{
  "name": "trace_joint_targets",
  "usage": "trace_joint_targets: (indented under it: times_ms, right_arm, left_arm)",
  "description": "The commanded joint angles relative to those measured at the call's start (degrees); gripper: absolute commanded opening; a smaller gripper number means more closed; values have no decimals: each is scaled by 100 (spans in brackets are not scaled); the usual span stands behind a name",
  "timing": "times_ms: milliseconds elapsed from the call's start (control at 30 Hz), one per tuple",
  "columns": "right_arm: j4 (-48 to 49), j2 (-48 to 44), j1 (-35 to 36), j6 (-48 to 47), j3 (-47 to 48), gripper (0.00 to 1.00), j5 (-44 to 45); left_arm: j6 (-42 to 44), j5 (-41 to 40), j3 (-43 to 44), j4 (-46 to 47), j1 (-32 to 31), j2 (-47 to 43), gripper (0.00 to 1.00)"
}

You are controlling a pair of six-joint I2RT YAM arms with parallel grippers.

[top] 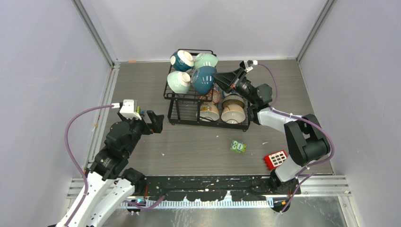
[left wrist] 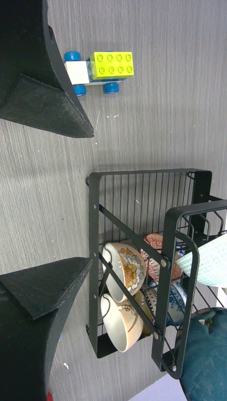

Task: Unload the bowls from the dish rack
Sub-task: Pick up the bowl from the dish rack, then place the bowl at the center of the board.

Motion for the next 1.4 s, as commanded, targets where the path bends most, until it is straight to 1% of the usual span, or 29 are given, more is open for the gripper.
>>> trace_joint_targets:
  times_ms: [0,233,533,667,733,800,867,933,1000,1067,1100,1133,1233,1267,1367]
  right_arm:
    - [583,-424,-27,67,389,1,-5]
    - [570,-397,-30,83,562,1,59]
    - [658,-85,-18,204,897,1,171]
    - [556,-91,-5,168,1031,1,109]
    - [319,-205,-7,6,1121,1,-7]
    - [-269,-460,17,-370,1206,1,-158]
    - [-1167,-841,80,-997,1354,1,-359]
    - [-2367,-1301,235,-1885,1586,1,-490]
    - [-4063,-1843,515,-3076,2050,1,-494]
    - [-5831,-2235,914,-4469,2543,1,-200]
    - [-6531,-2372,1121,-5068,2773,1,-40]
    - [-7092,-2491,1317,-5471,2932,1,119]
    - [-8331,-2815,1787,-6310,3261,1,613]
    - [-8715,-2905,1969,-6728,3394,1,825]
    - [-10021,-3075,2627,-7605,3811,1,1600]
  left_arm:
    - [30,-65,53,259,-18,-65,98]
    - [30,-63,53,255,-18,-87,98]
    - [21,-126,53,261,-18,-99,98]
    - [21,-143,53,262,-18,-117,98]
    - [15,-169,60,254,-18,-127,98]
    - [4,-199,69,238,-18,-126,98]
    - [-36,-271,106,190,-18,-129,98]
    - [-105,-365,185,135,-18,-131,98]
    - [-265,-531,382,-31,-18,-89,98]
    - [-414,-689,664,-242,-18,-5,100]
    - [-474,-734,807,-339,-18,46,100]
    - [-532,-740,953,-433,-18,87,100]
    - [-659,-677,1380,-735,-18,220,100]
    - [-755,-666,1503,-828,-18,258,100]
    - [-899,-589,1858,-981,-18,297,100]
